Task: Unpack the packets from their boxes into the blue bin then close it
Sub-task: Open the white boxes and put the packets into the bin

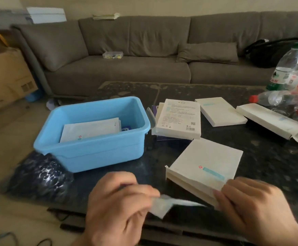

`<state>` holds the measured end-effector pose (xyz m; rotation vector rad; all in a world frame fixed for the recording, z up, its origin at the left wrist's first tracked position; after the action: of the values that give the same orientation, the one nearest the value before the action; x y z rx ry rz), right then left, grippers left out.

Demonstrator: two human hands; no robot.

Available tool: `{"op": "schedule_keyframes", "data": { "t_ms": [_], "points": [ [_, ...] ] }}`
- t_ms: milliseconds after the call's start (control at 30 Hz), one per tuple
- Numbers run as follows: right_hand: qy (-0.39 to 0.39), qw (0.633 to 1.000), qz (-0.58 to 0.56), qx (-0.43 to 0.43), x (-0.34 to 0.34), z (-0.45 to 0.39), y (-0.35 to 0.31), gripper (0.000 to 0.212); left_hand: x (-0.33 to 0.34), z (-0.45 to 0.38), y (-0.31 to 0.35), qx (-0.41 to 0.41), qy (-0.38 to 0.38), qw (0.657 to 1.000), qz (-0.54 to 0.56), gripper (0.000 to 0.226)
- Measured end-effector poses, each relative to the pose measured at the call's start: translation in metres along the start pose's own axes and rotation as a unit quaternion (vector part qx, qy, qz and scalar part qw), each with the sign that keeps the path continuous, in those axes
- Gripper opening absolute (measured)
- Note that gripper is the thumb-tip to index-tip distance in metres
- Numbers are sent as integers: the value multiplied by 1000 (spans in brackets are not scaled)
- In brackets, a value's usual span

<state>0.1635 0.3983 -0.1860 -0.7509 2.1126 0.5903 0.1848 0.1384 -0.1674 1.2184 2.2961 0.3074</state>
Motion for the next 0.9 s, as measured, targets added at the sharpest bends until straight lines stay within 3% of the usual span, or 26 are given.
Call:
{"op": "schedule_keyframes", "data": {
  "t_ms": [67,133,167,233,267,300,367,433,500,600,700,767,900],
  "points": [
    [-29,999,8,-45,5,-1,-7,47,-9,-13,-8,-105,27,993,46,8],
    [-64,997,-6,-48,5,-3,-11,51,-18,-26,-16,-259,65,958,99,13],
    [-73,997,-31,-12,0,-9,-14,49,-21,-31,-21,-328,78,931,144,16],
    [-21,982,-153,108,-19,-31,-21,53,-29,-42,-28,-415,93,882,202,23],
    [25,948,-267,171,-29,-49,-25,60,-33,-47,-31,-442,100,865,217,27],
    [41,888,-397,229,-32,-66,-30,66,-35,-49,-34,-463,108,850,228,29],
    [-5,771,-568,290,-23,-97,-42,75,-39,-52,-38,-504,126,817,249,32],
    [-30,725,-623,293,-15,-123,-55,61,-41,-54,-40,-549,128,786,256,35],
    [-13,726,-611,317,-9,-139,-58,43,-44,-58,-42,-590,120,755,259,37],
    [-26,746,-577,331,-3,-155,-55,38,-57,-61,-52,-639,89,719,260,34],
    [-62,755,-573,312,-6,-172,-55,31,-72,-62,-61,-671,49,649,354,25],
    [-87,766,-563,298,-5,-189,-53,30,-82,-65,-66,-676,81,614,400,22],
    [-72,752,-566,330,17,-246,-31,23,-109,-70,-87,-625,256,643,361,17]
  ]
}}
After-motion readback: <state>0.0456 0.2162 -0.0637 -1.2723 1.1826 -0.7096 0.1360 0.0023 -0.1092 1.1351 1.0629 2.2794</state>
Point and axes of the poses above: each hand's wrist, its own z-axis away from the middle knuckle, its own x-axis out of the palm, y = z × x, the point moved 2 cm from there along -z, towards the middle knuckle, and after that the axes turned 12 degrees about -x, right-handed, at the moved point
